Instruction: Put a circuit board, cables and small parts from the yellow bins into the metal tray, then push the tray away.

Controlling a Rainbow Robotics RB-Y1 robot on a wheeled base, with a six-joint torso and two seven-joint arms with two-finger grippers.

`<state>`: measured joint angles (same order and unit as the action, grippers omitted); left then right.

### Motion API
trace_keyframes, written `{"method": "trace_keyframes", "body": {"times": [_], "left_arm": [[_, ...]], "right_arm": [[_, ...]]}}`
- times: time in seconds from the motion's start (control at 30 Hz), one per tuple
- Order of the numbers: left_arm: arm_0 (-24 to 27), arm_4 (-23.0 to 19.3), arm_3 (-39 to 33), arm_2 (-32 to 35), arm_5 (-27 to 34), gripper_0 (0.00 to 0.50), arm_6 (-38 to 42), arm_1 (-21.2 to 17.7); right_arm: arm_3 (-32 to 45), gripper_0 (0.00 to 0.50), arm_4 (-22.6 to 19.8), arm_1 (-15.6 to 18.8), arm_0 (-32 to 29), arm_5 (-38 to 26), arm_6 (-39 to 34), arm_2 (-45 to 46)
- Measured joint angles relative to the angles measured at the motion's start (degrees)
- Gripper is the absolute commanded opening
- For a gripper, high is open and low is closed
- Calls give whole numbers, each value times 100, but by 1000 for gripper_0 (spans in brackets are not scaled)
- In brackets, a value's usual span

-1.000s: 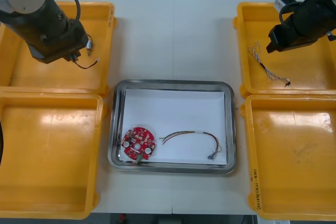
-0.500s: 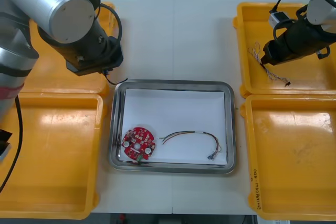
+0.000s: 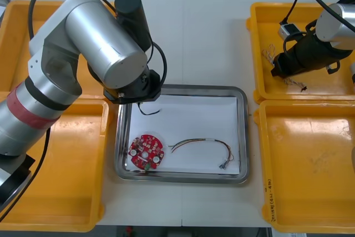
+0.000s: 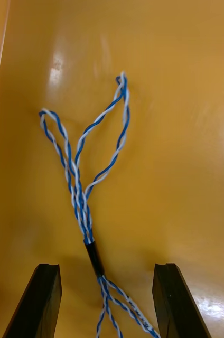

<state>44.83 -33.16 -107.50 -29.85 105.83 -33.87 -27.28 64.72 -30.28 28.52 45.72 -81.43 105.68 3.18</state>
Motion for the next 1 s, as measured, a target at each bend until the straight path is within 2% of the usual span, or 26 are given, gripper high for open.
{"method": "trace_keyframes", "body": {"times": [0.37,0.83,0.87,0.9,0.93,1.0], "left_arm": [[-464,470,17,-568,-558,1,0,19],[-472,683,746,-728,-1206,7,0,145],[-472,683,746,-728,-1208,88,0,145],[-472,683,746,-728,-1209,212,0,146],[-472,683,746,-728,-1209,268,0,146],[-472,688,746,-728,-1211,484,0,148]], "right_arm": [[12,500,40,-50,-109,333,0,-107],[66,500,79,-50,-110,375,0,-218],[67,500,79,-50,-110,375,0,-218],[68,500,79,-50,-111,374,0,-218],[68,500,79,-50,-113,374,0,-218],[70,500,80,-50,-115,374,0,-218]]}}
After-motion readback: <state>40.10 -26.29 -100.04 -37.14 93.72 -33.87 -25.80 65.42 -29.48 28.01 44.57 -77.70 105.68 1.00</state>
